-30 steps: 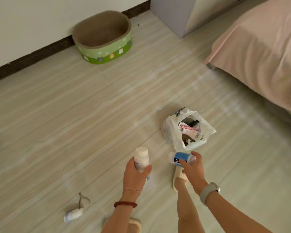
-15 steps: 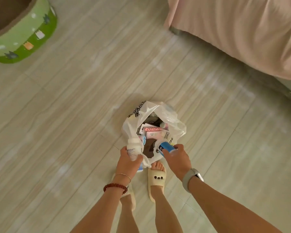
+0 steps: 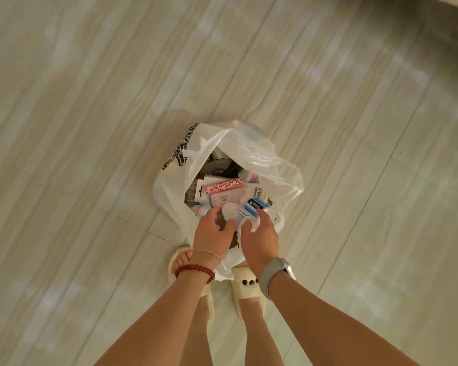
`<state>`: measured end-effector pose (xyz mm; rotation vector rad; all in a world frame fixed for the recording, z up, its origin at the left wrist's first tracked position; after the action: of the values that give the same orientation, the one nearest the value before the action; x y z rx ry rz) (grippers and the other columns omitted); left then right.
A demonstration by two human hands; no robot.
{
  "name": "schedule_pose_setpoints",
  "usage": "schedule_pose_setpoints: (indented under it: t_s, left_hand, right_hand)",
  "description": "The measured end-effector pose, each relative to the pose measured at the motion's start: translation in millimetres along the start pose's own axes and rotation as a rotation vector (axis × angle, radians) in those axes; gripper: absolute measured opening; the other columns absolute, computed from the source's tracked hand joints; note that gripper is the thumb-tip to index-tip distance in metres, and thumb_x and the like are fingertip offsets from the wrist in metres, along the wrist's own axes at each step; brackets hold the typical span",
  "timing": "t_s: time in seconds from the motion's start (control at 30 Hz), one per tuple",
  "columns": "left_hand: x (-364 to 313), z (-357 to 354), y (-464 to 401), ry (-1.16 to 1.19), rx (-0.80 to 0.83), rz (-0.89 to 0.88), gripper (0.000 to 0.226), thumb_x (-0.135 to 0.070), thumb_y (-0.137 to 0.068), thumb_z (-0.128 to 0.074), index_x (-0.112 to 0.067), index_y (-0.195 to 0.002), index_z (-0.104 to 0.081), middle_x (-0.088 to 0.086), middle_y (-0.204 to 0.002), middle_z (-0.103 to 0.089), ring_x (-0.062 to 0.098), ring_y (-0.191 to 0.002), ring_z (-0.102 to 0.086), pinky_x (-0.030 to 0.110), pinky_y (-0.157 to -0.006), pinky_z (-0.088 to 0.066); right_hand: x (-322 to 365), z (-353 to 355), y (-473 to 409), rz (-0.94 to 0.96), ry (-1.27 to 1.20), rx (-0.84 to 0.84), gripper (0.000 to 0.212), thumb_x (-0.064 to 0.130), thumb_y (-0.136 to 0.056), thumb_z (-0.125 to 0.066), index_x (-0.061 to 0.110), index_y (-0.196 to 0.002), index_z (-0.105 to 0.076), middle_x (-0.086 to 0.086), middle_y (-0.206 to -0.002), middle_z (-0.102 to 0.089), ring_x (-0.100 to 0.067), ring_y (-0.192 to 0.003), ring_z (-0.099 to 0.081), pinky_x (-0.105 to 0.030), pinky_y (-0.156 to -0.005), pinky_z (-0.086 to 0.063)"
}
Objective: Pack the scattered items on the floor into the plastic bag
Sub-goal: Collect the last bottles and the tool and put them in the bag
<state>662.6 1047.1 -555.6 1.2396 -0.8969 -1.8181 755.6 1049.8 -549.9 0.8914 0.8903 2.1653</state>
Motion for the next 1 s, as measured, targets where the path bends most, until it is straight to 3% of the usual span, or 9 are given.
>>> schedule_pose_setpoints:
  t_s: [0.17, 0.33, 0.67, 0.83, 0.9, 1.0]
  left_hand:
    - [-1.3, 19.9, 27.2, -0.222, -0.016, -0.081, 0.046, -0.021, -0.09, -0.048, -0.015, -0.135, -0.038, 0.012, -0.132, -0.047, 0.026, -0.12, -0.046, 0.036, -0.103, -0.038]
    - [-10.4, 61.4, 60.3, -0.257, -0.094, -0.07, 0.045, -0.021, -0.091, -0.046, -0.016, -0.135, -0.037, 0.012, -0.135, -0.043, 0.027, -0.123, -0.043, 0.036, -0.102, -0.036]
    - [-16.7, 122.8, 198.6, -0.014, -0.302, -0.082, 0.044, -0.021, -0.09, -0.048, -0.014, -0.133, -0.04, 0.012, -0.132, -0.046, 0.023, -0.123, -0.045, 0.03, -0.099, -0.036]
    - [24.9, 139.2, 287.8, 0.087, -0.456, -0.066, 0.041, -0.024, -0.091, -0.048, -0.017, -0.132, -0.042, 0.005, -0.134, -0.047, 0.02, -0.124, -0.045, 0.03, -0.101, -0.036]
    - [50.2, 149.0, 329.2, 0.146, -0.536, -0.011, 0.04, -0.024, -0.092, -0.047, -0.017, -0.13, -0.044, 0.005, -0.134, -0.047, 0.02, -0.124, -0.045, 0.031, -0.102, -0.037]
    - [95.2, 166.5, 397.1, 0.284, -0.66, 0.115, 0.038, -0.021, -0.091, -0.049, -0.014, -0.129, -0.047, 0.009, -0.133, -0.049, 0.023, -0.123, -0.047, 0.032, -0.101, -0.036]
  right_hand:
    - [1.1, 15.4, 21.8, 0.11, 0.121, 0.115, 0.05, 0.015, -0.093, -0.04, 0.016, -0.142, -0.029, -0.005, -0.151, -0.028, -0.023, -0.138, -0.028, -0.039, -0.112, -0.03]
    - [32.8, 49.0, 45.8, 0.223, 0.225, 0.163, 0.045, 0.012, -0.092, -0.041, 0.012, -0.137, -0.037, -0.008, -0.145, -0.039, -0.025, -0.134, -0.034, -0.037, -0.109, -0.033]
    - [99.4, 114.0, 147.9, 0.343, 0.445, 0.333, 0.039, 0.011, -0.095, -0.035, 0.009, -0.133, -0.041, -0.014, -0.126, -0.054, -0.031, -0.115, -0.052, -0.036, -0.095, -0.041]
    - [103.0, 117.3, 230.9, 0.509, 0.643, 0.505, 0.034, 0.011, -0.095, -0.035, 0.01, -0.126, -0.048, -0.011, -0.114, -0.06, -0.029, -0.105, -0.056, -0.031, -0.086, -0.044]
    - [101.8, 108.5, 267.7, 0.585, 0.719, 0.55, 0.027, 0.011, -0.094, -0.038, 0.014, -0.118, -0.052, -0.001, -0.096, -0.058, -0.024, -0.1, -0.055, -0.024, -0.083, -0.042]
    - [100.8, 89.8, 333.5, 0.713, 0.846, 0.611, 0.027, 0.012, -0.094, -0.04, 0.011, -0.118, -0.053, 0.001, -0.093, -0.055, -0.027, -0.104, -0.058, -0.03, -0.091, -0.045]
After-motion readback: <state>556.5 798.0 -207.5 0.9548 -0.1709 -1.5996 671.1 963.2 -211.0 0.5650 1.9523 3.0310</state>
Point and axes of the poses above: each hand's wrist, its own y-axis away from the middle knuckle, its own z-axis out of the back of the hand, x = y × z, the point moved 1 cm from there along -y, towards the middle knuckle
